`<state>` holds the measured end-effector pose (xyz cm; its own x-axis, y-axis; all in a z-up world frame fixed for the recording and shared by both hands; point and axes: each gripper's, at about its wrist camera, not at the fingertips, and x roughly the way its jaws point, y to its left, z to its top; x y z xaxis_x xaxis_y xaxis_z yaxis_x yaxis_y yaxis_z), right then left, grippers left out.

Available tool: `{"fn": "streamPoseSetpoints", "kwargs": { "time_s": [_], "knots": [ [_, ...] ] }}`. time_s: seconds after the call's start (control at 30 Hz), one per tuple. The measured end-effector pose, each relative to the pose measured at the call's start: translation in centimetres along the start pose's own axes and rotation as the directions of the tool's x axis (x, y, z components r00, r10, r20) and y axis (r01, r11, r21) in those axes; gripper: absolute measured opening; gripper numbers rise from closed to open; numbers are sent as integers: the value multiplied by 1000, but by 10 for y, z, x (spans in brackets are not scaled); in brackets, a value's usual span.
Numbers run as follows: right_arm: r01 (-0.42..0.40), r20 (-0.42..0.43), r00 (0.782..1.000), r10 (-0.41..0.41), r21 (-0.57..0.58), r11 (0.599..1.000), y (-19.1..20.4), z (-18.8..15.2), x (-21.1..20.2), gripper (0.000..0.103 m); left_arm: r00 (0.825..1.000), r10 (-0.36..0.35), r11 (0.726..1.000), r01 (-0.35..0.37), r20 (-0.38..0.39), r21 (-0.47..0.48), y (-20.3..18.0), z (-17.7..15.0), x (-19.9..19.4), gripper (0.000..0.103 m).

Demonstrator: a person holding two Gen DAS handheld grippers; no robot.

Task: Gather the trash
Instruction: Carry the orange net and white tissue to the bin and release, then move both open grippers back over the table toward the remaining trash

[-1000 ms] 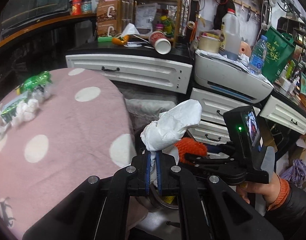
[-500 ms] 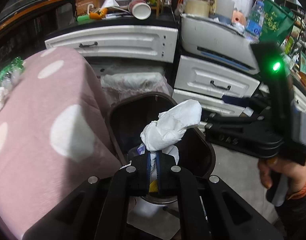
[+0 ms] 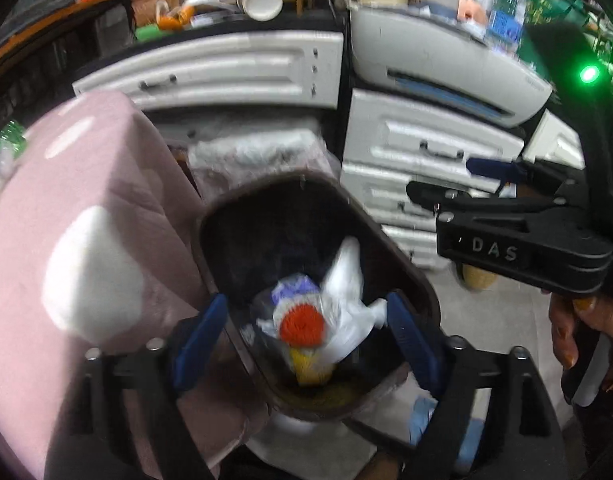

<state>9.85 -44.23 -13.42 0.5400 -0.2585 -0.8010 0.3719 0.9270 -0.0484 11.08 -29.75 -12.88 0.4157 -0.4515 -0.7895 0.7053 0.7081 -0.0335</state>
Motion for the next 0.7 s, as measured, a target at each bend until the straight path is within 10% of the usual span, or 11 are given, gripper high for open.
{"fn": "streamPoseSetpoints", "kwargs": {
  "time_s": [0.7],
  "knots": [
    [-43,53,998,47,-74,996,30,12,-30,81,993,48,999,-49,107,3,13,1,-79,98]
  ]
}}
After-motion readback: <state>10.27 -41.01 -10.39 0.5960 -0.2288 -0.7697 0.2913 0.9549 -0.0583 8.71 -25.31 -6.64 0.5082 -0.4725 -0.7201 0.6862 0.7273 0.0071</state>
